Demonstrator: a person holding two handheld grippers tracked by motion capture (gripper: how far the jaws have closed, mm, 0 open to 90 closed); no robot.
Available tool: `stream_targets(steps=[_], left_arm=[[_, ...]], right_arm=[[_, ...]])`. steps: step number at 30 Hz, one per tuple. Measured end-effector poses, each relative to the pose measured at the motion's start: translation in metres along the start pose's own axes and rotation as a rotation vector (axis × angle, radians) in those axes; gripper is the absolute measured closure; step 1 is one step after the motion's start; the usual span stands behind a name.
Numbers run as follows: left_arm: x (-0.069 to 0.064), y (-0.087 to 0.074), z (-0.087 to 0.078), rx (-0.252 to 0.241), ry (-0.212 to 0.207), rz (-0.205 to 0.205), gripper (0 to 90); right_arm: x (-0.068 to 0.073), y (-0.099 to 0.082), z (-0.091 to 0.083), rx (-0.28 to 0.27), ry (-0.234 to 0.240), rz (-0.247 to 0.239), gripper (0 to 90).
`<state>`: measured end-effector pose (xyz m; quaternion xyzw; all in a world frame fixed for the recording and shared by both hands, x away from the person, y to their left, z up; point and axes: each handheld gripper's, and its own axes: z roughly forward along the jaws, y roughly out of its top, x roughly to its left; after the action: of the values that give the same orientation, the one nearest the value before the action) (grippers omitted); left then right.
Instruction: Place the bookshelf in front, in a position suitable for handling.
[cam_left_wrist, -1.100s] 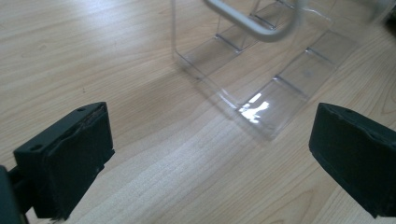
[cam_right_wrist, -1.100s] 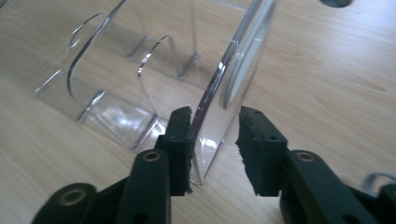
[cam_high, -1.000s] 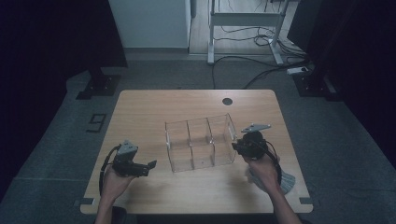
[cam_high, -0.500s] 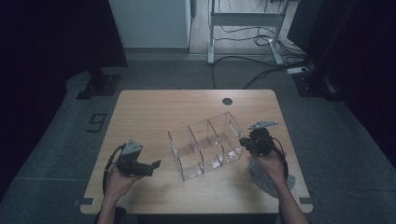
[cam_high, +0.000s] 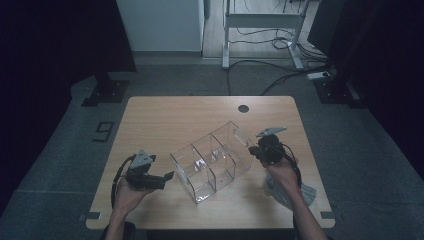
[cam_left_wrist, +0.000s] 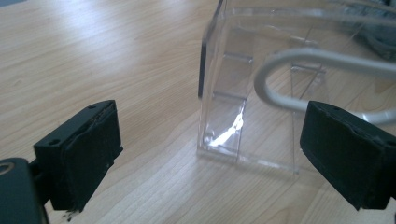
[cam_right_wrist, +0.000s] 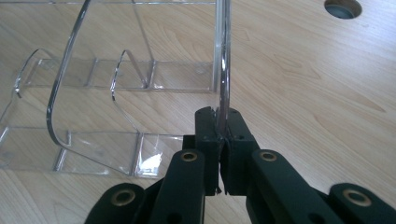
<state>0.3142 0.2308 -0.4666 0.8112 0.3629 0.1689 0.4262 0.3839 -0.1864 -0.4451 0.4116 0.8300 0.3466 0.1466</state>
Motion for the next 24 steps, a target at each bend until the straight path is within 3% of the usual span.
stream_targets(steps=[6, 14, 24], left_arm=[[-0.005, 0.000, 0.001, -0.005, -0.036, 0.028, 5.8], [-0.005, 0.000, 0.004, 0.004, -0.030, 0.051, 14.5], [-0.005, -0.003, 0.002, -0.014, -0.071, 0.073, 24.5]], right_arm=[[0.005, 0.006, 0.004, 0.014, 0.016, -0.032, 86.8], [0.008, 0.010, 0.008, 0.015, 0.041, -0.054, 86.8], [0.012, 0.015, 0.013, 0.016, 0.059, -0.069, 86.6]])
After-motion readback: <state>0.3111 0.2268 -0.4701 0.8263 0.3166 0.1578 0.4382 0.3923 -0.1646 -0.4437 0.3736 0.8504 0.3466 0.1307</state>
